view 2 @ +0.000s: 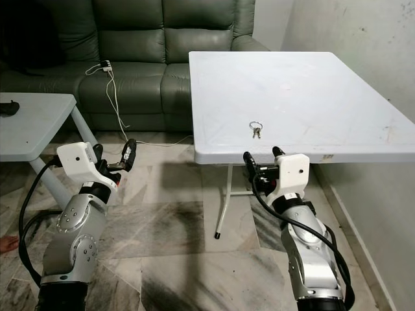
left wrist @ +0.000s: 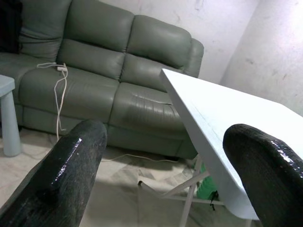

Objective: Hang keys on a hook

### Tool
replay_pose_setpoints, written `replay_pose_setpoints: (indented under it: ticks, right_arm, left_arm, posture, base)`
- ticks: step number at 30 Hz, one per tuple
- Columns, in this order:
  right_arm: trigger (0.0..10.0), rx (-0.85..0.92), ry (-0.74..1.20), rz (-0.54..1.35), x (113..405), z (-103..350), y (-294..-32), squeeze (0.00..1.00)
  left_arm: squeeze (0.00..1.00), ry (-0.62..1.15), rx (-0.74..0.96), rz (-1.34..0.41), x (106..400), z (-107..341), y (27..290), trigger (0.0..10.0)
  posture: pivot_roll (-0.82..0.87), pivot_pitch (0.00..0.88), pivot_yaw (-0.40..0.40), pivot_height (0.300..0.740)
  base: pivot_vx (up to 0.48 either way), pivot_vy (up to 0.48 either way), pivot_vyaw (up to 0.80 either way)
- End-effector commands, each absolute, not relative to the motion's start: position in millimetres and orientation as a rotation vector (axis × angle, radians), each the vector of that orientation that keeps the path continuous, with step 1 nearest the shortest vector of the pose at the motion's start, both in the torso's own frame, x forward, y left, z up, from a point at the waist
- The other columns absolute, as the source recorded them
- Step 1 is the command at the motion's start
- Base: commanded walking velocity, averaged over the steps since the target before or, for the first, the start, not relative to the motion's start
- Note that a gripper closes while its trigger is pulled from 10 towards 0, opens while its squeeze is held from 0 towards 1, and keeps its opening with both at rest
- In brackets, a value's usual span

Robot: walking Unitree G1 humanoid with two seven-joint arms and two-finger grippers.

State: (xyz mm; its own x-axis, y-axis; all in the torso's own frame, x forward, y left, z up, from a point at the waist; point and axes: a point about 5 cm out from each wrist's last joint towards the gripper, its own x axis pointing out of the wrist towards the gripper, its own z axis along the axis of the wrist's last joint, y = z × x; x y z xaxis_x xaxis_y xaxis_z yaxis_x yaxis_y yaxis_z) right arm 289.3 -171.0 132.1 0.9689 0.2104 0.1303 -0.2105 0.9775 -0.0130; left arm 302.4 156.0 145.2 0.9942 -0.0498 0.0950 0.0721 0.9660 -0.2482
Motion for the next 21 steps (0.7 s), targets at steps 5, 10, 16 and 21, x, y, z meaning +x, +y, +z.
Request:
replay_pose_setpoints:
  ticks: [5,10,16,21]
  right_arm:
    - [10.0,0.002,-0.142,0.218,291.9,136.3,-172.2,0.00]
    - [10.0,0.001,-0.142,0.224,291.6,136.1,-171.7,0.00]
    - [10.0,0.000,-0.140,0.226,291.2,135.6,-171.5,0.00]
    - [10.0,-0.001,-0.140,0.227,290.9,135.6,-171.4,0.00]
  left_arm:
    - [0.00,-0.105,-0.257,-0.055,302.1,148.6,155.8,10.0]
    - [0.00,-0.104,-0.259,-0.059,302.0,148.5,154.7,10.0]
    - [0.00,-0.103,-0.257,-0.060,301.8,148.1,154.3,10.0]
    - [0.00,-0.103,-0.257,-0.063,301.7,148.0,153.7,10.0]
  posture:
    - [0.00,0.000,-0.066,0.740]
    - [0.00,0.000,-0.067,0.740]
    - [0.00,0.000,-0.067,0.740]
    - [0.00,0.000,-0.067,0.740]
  base:
    - [0.307,0.000,0.00]
    - [0.304,0.000,0.00]
    - [0.304,0.000,0.00]
    - [0.304,0.000,0.00]
